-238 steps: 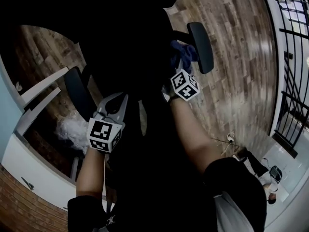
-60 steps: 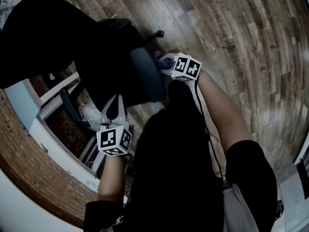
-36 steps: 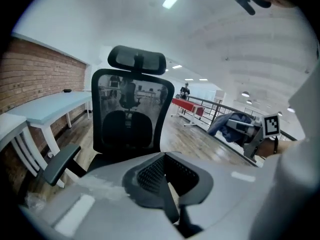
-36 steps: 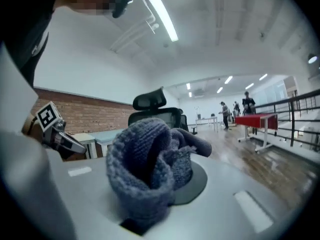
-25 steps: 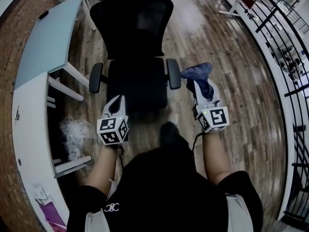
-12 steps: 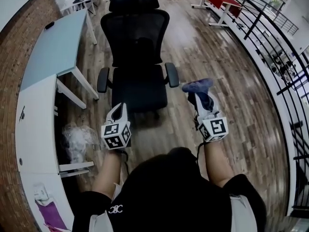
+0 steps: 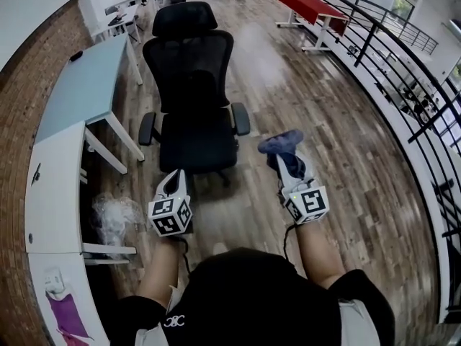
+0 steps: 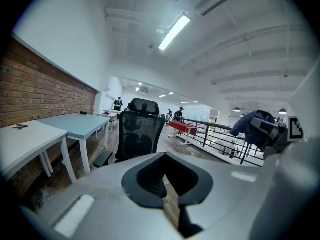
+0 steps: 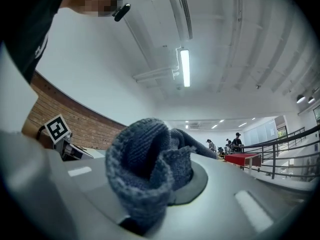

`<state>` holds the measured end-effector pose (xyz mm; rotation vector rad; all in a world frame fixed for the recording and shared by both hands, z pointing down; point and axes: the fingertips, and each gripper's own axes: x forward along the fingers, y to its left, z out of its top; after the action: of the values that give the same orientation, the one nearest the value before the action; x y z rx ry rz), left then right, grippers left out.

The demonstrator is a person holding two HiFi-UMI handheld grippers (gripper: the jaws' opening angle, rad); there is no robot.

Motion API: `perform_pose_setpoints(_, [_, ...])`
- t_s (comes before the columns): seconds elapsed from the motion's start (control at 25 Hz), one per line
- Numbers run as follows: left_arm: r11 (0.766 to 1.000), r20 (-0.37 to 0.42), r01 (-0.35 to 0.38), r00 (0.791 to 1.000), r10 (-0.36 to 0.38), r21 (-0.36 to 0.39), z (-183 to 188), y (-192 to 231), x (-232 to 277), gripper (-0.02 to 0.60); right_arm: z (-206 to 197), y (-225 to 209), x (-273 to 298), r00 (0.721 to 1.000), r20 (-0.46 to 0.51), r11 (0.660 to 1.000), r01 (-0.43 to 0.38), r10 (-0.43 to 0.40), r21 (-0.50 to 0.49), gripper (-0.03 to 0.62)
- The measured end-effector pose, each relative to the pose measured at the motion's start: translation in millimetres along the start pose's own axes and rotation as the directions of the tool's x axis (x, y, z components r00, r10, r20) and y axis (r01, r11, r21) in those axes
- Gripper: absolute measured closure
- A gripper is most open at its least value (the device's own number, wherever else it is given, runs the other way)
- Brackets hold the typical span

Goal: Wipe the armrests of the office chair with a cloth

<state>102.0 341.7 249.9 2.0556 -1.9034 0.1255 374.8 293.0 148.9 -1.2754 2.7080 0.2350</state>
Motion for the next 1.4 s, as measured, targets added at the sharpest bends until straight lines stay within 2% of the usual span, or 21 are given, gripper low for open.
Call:
perform_pose_setpoints(0.2, [0.999,-0.003,-0.013,1.0,0.013,0.033,-30,-67,-44,0.575,1,-18,-81,1.0,0.007,0.999,-0.008,0.008,0.042,0.542])
perform_pose_setpoints(0.48, [0.994,-0.041,-0.094,0.995,0.096,0.062,-93,-128,-131,0.575,-4,-19,-180,0.998,0.025,0.993,-0.068,0.066,0.096,0.542])
perform_pose_setpoints(0.56, [0.993,-0.051,-0.108,0.993,0.111,0.052,-111,-140,-153,0.575,-11,-18,-200,0.998,0.0,0.992,-0.065,0.066,0.108,0.542])
perform_pose_setpoints(0.68, [0.992,-0.046,-0.111,0.992,0.114,0.053,-126,-161,-182,0.575,-28,-16,-223,0.994,-0.087,0.992,-0.06,0.07,0.111,0.542])
perform_pose_setpoints(0.76, [0.99,-0.045,-0.134,0.99,0.136,0.049,-129,-166,-196,0.575,-30,-11,-231,0.99,-0.112,0.991,-0.074,0.087,0.113,0.542])
perform_pose_setpoints(0.88, [0.988,-0.038,-0.153,0.987,0.154,0.027,-130,-170,-210,0.575,-20,-2,-235,0.988,-0.098,0.988,-0.107,0.119,0.115,0.542])
perform_pose_setpoints(1.08, [0.985,-0.031,-0.165,0.986,0.167,0.057,-126,-166,-225,0.575,-5,24,-228,0.98,-0.083,0.979,-0.169,0.179,0.112,0.545])
perform_pose_setpoints(1.4, [0.984,-0.04,-0.15,0.987,0.154,0.095,-126,-143,-249,0.575,0,67,-223,0.975,-0.086,0.972,-0.192,0.205,0.138,0.546])
